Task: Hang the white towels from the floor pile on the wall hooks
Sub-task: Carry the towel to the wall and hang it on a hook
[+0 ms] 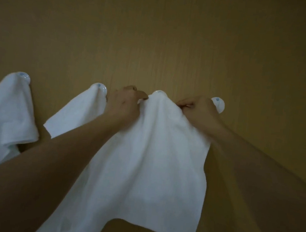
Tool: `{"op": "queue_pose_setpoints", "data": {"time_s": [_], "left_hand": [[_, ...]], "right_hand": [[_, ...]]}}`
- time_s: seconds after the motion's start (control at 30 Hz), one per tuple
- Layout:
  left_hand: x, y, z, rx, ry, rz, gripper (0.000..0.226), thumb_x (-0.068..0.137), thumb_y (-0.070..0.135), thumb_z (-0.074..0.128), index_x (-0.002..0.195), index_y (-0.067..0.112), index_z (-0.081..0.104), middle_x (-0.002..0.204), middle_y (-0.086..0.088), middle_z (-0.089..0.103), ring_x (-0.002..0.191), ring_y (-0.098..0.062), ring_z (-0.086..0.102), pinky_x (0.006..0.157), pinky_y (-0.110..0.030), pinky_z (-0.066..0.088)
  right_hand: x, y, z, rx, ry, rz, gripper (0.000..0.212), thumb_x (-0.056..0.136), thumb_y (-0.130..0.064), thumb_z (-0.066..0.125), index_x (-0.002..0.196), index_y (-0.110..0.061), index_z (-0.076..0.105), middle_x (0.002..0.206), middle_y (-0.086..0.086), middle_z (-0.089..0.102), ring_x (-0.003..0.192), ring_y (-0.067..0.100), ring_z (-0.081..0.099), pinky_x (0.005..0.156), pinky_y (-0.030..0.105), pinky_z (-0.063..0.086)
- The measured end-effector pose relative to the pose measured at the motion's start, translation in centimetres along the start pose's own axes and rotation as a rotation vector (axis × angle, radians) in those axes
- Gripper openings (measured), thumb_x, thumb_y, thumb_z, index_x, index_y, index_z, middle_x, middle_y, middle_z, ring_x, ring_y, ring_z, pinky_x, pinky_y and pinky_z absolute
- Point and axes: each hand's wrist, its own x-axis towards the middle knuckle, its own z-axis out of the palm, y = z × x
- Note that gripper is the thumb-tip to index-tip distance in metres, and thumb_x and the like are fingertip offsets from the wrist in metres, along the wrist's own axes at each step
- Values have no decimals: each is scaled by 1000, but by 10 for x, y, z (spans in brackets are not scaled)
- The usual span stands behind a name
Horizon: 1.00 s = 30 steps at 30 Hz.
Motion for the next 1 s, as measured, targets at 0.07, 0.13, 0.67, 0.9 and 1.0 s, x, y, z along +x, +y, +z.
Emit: {"op": "queue_pose_setpoints", "data": {"time_s": [0.07,0.13,0.67,0.9,1.0], "left_hand": [[-8,11,10,-79,37,-59,30,85,11,51,99,26,73,74,5,51,70,-16,51,60,-28,33],[-12,23,15,-161,4,-144,23,85,12,51,76,23,70,64,6,56,60,-8,48,55,-22,34],[-103,48,5,-160,-191,-110,21,95,21,48,94,15,68,75,2,64,69,-18,57,64,-30,39],[-142,38,-3,-102,-365,13,29,96,24,49,116,10,65,113,-7,58,97,-25,53,87,-41,48],[-142,29,-23,-347,-480,20,25,94,15,49,105,4,68,100,-11,66,86,-24,61,83,-39,51]], "right_hand": [[-13,-5,9,73,-59,4,33,87,-26,48,97,-40,76,90,-18,73,83,6,67,75,34,57],[-21,-12,21,103,-82,26,29,87,-29,48,89,-39,76,74,-12,71,68,11,64,60,33,49],[-97,-28,79,232,-28,100,16,97,-14,50,93,-7,65,86,-2,54,74,11,49,61,15,34],[-127,-57,75,448,-104,464,30,95,-57,38,87,-42,62,78,-24,64,72,-6,61,57,14,43],[-137,-76,72,413,-128,496,47,92,-66,38,123,-37,56,104,-19,63,91,0,61,76,22,49]]}}
